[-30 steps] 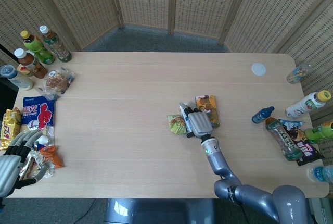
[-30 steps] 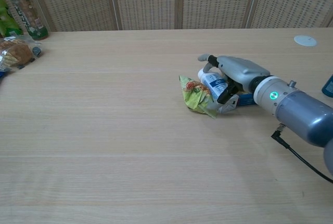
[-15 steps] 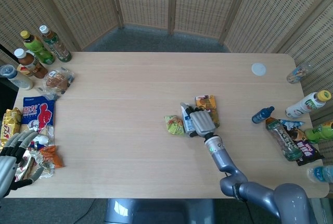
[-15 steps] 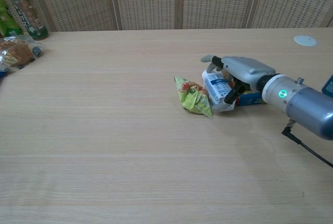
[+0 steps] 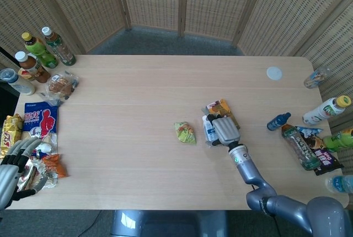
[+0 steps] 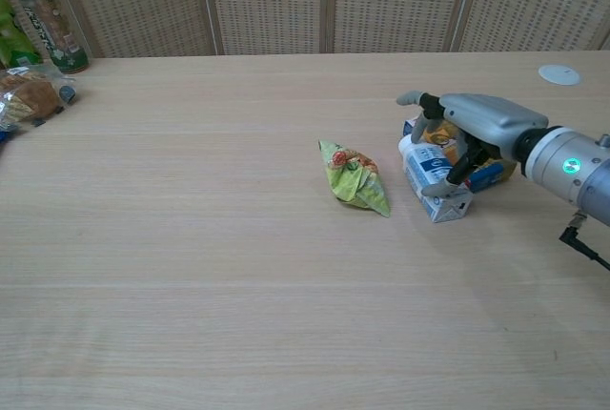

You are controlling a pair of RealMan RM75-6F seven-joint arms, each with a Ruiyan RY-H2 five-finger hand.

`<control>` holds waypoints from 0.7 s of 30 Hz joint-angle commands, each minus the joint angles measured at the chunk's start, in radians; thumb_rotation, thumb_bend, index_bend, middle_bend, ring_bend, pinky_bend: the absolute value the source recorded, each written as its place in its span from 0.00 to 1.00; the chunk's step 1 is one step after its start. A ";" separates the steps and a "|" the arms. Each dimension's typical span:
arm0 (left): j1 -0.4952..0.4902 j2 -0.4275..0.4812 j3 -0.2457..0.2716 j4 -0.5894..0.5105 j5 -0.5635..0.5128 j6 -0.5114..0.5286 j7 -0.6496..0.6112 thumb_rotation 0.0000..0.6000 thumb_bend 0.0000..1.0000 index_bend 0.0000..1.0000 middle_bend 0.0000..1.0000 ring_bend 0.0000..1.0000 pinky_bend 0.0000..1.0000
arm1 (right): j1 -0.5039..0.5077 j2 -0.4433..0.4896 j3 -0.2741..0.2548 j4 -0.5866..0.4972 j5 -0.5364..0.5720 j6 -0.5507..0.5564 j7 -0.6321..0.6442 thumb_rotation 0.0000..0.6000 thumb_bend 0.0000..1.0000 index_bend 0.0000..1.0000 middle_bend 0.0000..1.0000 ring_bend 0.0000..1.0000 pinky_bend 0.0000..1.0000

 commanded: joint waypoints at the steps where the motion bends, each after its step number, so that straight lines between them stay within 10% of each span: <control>1: -0.001 -0.002 0.001 0.000 0.006 0.000 0.001 1.00 0.35 0.06 0.06 0.00 0.00 | 0.000 0.014 0.007 -0.047 0.006 0.006 -0.031 1.00 0.00 0.00 0.32 0.24 0.52; 21: 0.001 -0.006 0.001 0.024 0.013 0.010 -0.026 1.00 0.35 0.06 0.07 0.00 0.00 | 0.006 0.055 0.050 -0.190 0.242 -0.057 -0.346 0.85 0.00 0.00 0.18 0.08 0.35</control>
